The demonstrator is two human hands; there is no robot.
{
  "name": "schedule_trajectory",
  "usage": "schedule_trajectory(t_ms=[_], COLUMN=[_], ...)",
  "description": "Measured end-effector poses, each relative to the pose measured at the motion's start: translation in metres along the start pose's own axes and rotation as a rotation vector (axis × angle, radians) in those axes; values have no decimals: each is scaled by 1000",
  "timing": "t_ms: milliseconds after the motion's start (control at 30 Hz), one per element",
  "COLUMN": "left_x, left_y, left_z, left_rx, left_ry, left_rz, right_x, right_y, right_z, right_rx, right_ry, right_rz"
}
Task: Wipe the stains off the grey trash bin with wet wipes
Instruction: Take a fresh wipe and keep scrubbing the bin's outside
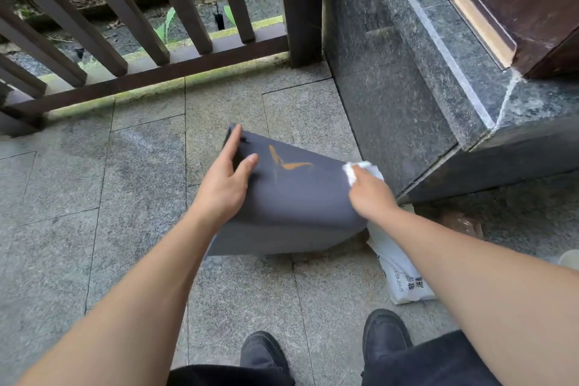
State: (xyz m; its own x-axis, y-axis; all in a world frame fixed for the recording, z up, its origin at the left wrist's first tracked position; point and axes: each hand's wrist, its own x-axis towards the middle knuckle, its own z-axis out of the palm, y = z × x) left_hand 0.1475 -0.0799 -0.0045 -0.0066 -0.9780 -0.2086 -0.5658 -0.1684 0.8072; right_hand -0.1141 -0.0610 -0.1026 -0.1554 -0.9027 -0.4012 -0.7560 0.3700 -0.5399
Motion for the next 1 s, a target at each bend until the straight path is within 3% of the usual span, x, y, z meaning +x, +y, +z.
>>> schedule_trajectory(t_ms=[67,100,200,333,433,533,667,767,900,1000], left_x=[0,1,3,3,6,8,4,1,0,0], left_y=[2,3,4,6,9,7,8,14,20,27], left_z=[2,4,5,5,8,10,14,21,28,24], left_rx=[45,39,-110,-336,-368,-378,-277,-238,-225,-289], left_ry=[-46,-53,-12,-24,18,101,92,-3,-83,-36], left_rz=[32,29,-47,-128,-155,-202,-128,-77,-20,-53], right_x=[-1,-4,-21,-52,-53,-35,-6,-3,-22,-52], right_y=[6,-1,-42,-101,-111,-86,-39,-42,-87,-123], right_z=[2,4,5,6,6,1,-7,-6,-5,4], right_rx=[-12,-3,19,93,90,76,69,85,203,279], right_ry=[-85,-90,-45,-136,-131,-109,-62,-80,-57,-71], right_rz=[159,140,-110,-496,-618,-504,-37,17,-276,-585])
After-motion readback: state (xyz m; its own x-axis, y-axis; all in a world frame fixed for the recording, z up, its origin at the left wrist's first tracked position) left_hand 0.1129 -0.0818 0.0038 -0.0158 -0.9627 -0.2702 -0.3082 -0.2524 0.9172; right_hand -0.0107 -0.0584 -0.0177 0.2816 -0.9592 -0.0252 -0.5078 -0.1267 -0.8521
